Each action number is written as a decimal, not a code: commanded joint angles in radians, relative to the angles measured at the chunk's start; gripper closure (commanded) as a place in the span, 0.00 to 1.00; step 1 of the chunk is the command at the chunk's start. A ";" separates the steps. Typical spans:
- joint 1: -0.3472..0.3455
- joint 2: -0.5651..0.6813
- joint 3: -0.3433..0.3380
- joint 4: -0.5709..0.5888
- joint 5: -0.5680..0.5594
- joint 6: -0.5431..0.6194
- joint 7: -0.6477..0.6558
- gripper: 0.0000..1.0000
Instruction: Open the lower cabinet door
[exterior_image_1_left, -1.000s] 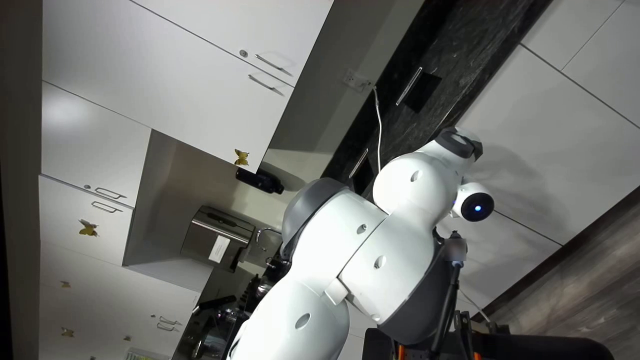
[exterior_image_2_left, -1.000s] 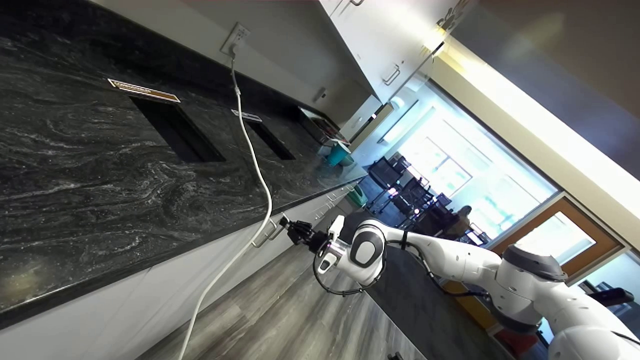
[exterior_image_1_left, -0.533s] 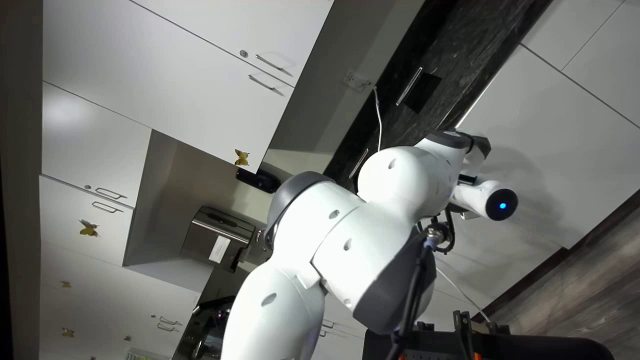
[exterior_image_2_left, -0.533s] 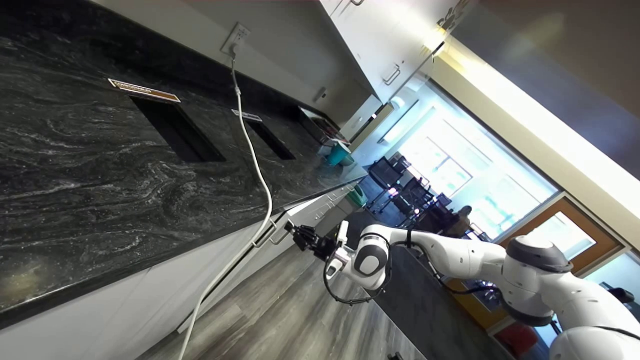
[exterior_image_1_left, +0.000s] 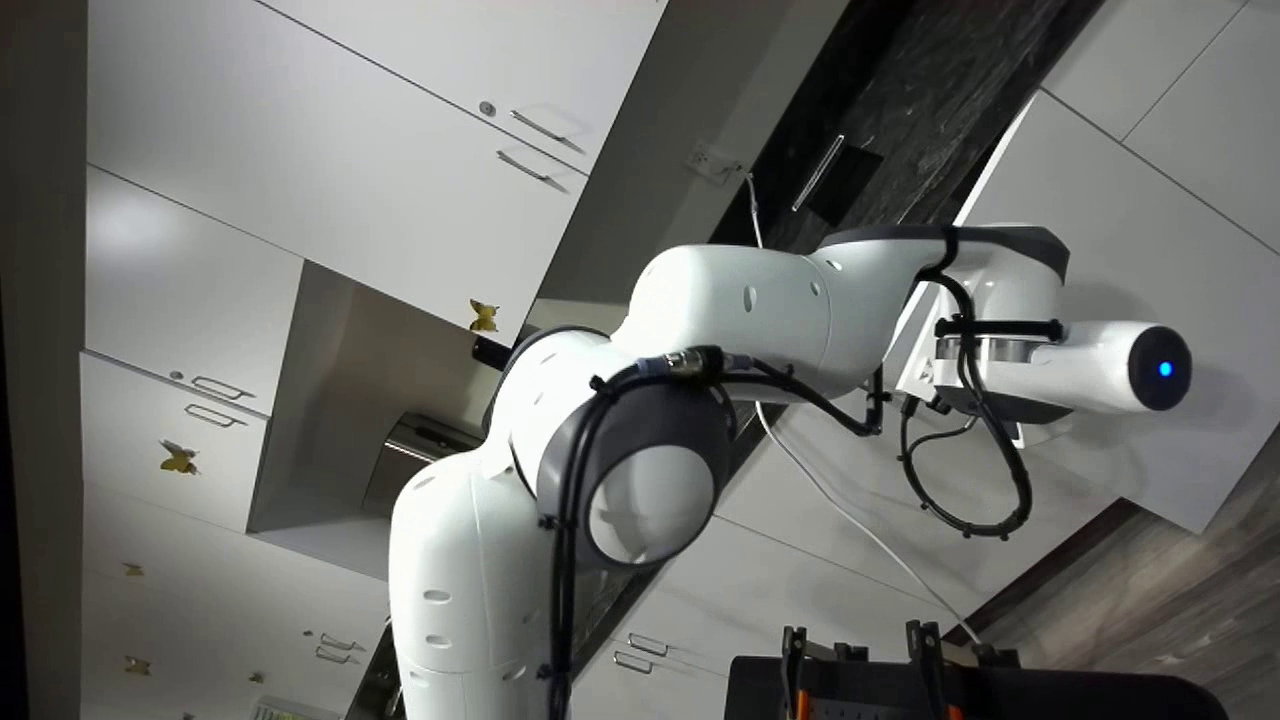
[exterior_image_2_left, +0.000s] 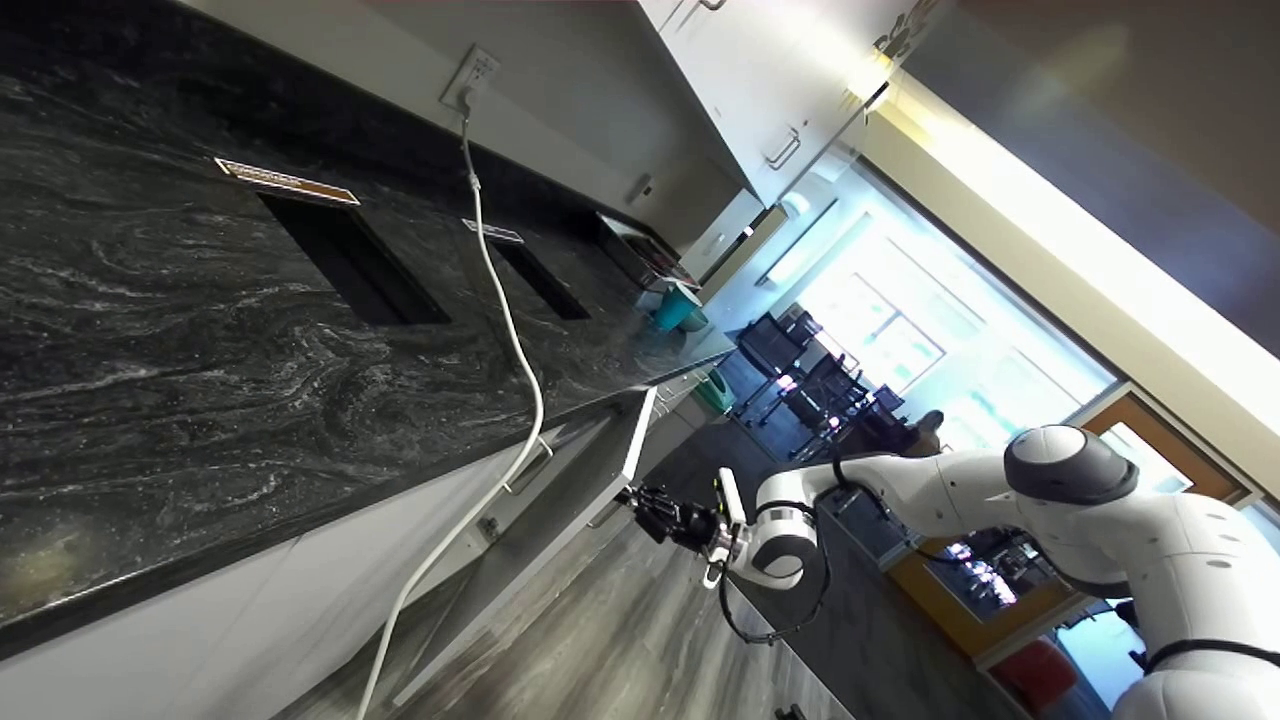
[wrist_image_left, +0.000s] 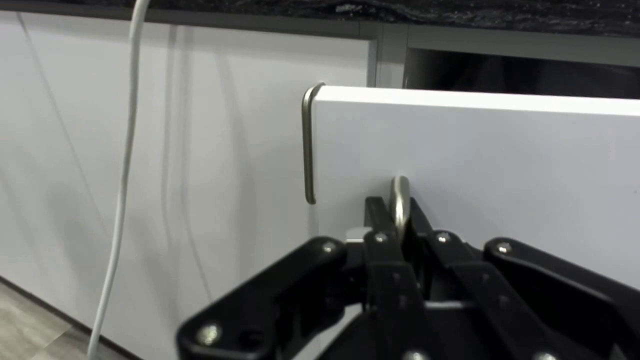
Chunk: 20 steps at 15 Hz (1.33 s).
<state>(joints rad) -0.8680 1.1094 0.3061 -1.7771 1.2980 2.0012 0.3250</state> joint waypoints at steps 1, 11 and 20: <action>0.171 -0.060 -0.203 0.012 -0.046 -0.194 0.060 0.97; 0.324 0.032 -0.475 0.222 -0.088 -0.519 0.085 0.97; 0.245 0.098 -0.548 0.312 -0.074 -0.654 0.064 0.96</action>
<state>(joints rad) -0.5805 1.1999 -0.2170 -1.4760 1.2674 1.4726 0.3967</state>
